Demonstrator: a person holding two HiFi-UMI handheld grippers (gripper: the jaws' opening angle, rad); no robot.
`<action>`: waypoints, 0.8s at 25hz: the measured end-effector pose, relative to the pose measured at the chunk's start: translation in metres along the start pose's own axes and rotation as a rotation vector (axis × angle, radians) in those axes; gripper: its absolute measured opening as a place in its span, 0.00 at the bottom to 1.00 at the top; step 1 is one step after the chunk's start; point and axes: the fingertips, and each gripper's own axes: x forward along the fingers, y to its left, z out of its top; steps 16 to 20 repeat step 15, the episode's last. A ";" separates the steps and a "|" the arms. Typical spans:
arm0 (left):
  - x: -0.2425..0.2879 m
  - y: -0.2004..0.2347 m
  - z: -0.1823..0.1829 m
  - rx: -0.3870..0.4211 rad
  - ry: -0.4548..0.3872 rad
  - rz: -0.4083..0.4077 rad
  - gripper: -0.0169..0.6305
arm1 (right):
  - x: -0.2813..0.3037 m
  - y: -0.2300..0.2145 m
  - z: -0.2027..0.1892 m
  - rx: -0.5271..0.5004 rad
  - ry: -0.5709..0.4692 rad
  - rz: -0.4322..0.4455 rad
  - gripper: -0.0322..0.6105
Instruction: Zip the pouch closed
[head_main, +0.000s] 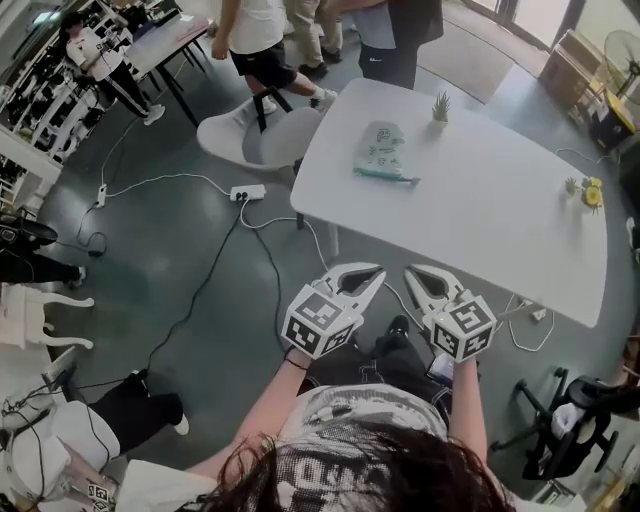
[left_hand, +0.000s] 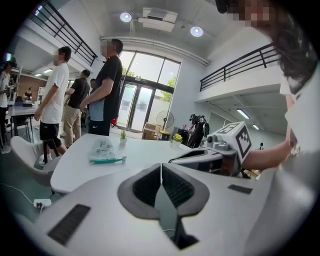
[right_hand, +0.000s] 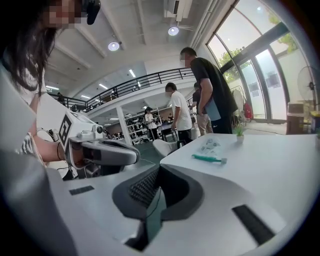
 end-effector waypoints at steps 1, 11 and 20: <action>0.000 0.000 0.000 0.000 -0.001 -0.002 0.05 | 0.000 0.001 0.000 -0.001 0.001 -0.001 0.04; 0.000 -0.002 0.001 0.004 0.000 -0.018 0.05 | 0.000 0.001 0.000 -0.003 0.009 -0.006 0.04; 0.002 -0.002 0.001 0.010 0.002 -0.022 0.05 | 0.000 -0.001 -0.001 -0.006 0.012 -0.007 0.04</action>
